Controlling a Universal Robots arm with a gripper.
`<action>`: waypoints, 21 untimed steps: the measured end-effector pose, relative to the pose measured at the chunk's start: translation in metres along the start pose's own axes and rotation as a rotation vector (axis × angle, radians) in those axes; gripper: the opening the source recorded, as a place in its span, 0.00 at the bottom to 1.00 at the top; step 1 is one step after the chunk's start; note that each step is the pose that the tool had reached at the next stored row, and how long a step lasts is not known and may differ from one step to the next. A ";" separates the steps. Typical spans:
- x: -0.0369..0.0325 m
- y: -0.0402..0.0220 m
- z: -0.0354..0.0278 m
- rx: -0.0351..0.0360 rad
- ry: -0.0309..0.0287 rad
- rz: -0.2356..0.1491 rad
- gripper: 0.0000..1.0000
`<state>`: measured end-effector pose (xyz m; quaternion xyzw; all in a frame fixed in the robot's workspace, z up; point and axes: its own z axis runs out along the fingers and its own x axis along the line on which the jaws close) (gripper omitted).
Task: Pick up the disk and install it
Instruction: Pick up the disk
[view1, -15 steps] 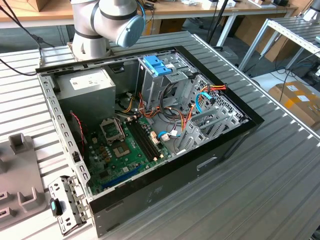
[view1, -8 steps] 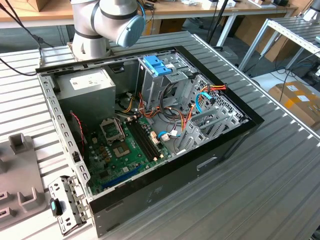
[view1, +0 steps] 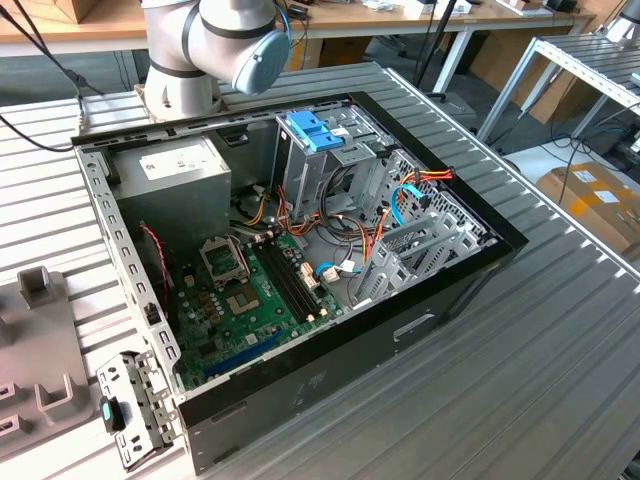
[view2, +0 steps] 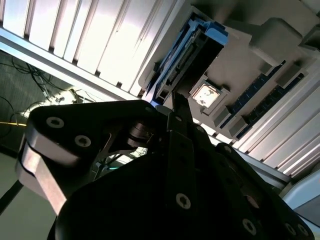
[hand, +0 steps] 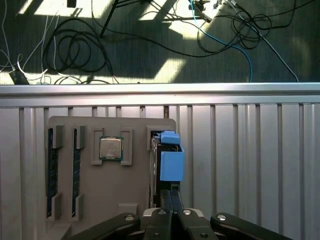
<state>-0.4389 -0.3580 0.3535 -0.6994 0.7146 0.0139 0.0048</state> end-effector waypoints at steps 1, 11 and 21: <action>0.0000 0.0000 0.0006 0.0001 0.0000 0.000 0.11; 0.0001 -0.0054 0.0073 0.0027 -0.0001 0.000 0.11; 0.0004 -0.0045 0.0116 0.0041 0.0000 0.000 0.11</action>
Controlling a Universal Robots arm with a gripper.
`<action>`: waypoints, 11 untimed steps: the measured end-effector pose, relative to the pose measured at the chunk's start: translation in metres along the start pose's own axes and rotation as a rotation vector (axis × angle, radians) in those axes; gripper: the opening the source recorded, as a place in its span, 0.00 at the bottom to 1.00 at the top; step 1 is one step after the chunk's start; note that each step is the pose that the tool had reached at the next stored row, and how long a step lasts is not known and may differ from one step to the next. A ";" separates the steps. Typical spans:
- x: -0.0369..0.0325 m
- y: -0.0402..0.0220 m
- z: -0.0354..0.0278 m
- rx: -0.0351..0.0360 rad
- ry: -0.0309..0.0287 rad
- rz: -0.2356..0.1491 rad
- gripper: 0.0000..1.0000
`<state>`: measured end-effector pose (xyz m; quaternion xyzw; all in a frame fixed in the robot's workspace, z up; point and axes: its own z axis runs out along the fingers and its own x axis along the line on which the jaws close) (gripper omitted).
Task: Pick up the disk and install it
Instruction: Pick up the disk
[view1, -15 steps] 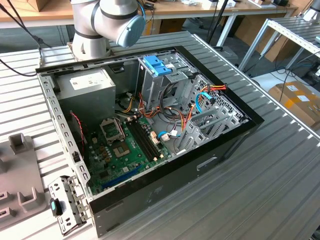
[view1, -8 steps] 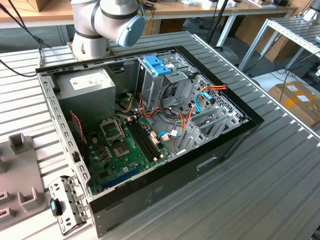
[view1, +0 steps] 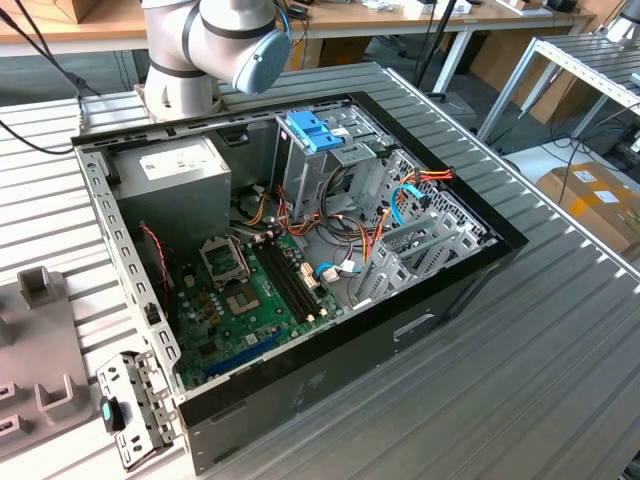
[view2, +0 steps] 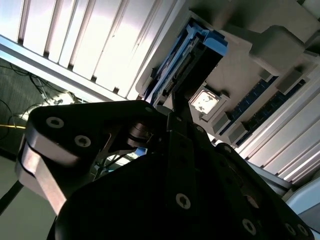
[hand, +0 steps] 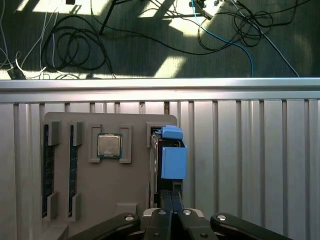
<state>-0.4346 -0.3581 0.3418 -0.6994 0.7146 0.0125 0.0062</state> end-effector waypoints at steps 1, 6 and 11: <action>0.0000 0.0000 0.0000 0.0000 0.0000 0.000 0.11; 0.0000 0.0001 0.0000 0.0001 -0.0001 0.000 0.11; 0.0000 0.0002 0.0000 0.0000 -0.0001 0.000 0.11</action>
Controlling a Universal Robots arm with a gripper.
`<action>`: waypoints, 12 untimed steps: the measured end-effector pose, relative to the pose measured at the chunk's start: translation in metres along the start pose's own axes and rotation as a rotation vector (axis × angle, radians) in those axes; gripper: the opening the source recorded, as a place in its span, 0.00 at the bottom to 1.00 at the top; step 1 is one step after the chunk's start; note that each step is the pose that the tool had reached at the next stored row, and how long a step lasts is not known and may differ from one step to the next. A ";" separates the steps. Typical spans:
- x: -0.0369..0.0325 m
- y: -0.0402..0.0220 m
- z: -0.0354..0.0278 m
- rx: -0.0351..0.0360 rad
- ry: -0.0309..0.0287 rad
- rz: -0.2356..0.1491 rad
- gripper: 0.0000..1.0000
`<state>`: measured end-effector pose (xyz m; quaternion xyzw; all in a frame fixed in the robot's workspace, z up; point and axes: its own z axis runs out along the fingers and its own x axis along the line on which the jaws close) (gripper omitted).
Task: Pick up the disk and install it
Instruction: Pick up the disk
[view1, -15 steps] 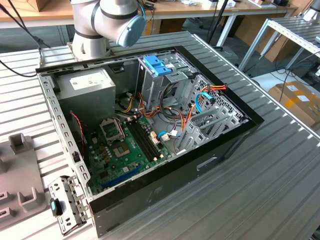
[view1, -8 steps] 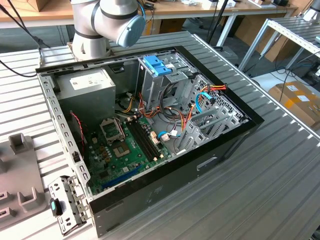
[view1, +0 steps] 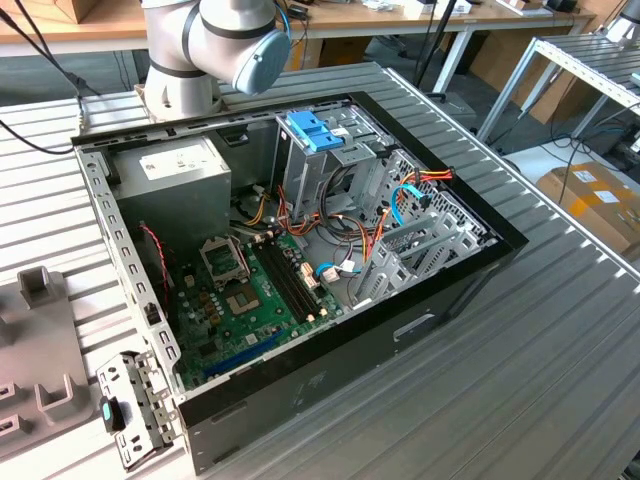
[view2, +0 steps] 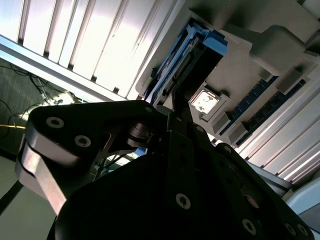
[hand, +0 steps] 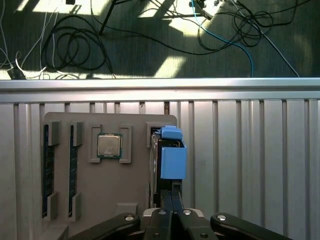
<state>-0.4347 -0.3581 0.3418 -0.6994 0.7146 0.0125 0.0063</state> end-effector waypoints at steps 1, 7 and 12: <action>0.0000 0.0001 0.0000 0.0000 -0.0019 0.000 0.11; 0.0020 0.0004 0.0000 0.0032 -0.0173 0.000 0.11; 0.0051 0.0017 -0.0002 0.0079 -0.0288 0.000 0.11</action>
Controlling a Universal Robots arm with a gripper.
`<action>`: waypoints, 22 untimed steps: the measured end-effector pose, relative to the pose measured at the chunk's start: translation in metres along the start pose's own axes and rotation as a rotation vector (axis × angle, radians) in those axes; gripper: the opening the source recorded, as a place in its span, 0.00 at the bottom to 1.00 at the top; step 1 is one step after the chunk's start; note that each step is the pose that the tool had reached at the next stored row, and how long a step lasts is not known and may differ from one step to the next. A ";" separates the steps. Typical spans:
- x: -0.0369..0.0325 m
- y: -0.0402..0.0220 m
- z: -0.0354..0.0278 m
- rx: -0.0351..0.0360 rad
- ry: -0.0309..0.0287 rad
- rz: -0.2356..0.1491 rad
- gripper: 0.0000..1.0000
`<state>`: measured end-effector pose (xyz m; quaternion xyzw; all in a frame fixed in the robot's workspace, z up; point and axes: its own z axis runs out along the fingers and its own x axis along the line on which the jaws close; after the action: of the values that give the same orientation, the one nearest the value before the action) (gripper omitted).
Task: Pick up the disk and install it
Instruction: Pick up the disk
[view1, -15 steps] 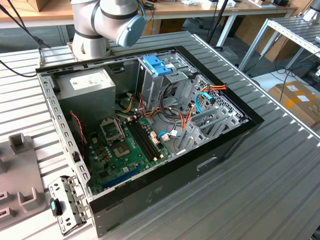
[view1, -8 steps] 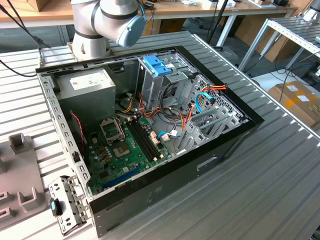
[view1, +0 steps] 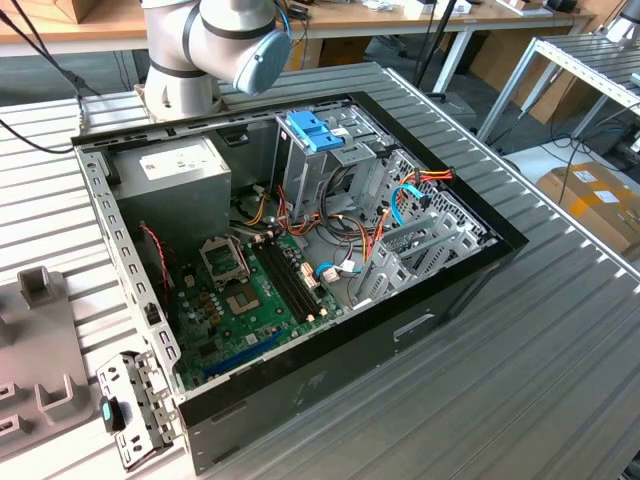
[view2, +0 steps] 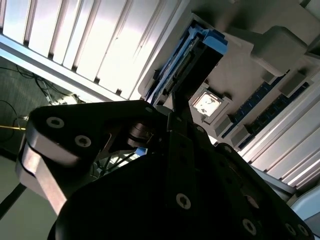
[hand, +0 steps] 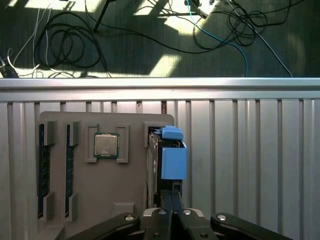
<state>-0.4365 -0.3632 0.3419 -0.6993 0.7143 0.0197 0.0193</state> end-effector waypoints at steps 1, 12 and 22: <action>0.0002 0.0000 0.0001 0.0001 -0.0005 0.000 0.11; 0.0043 -0.0001 -0.0001 -0.0003 -0.0216 0.000 0.11; 0.0045 -0.0001 0.0011 -0.0004 -0.0217 0.000 0.11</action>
<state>-0.4365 -0.3675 0.3405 -0.6990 0.7141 0.0274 0.0269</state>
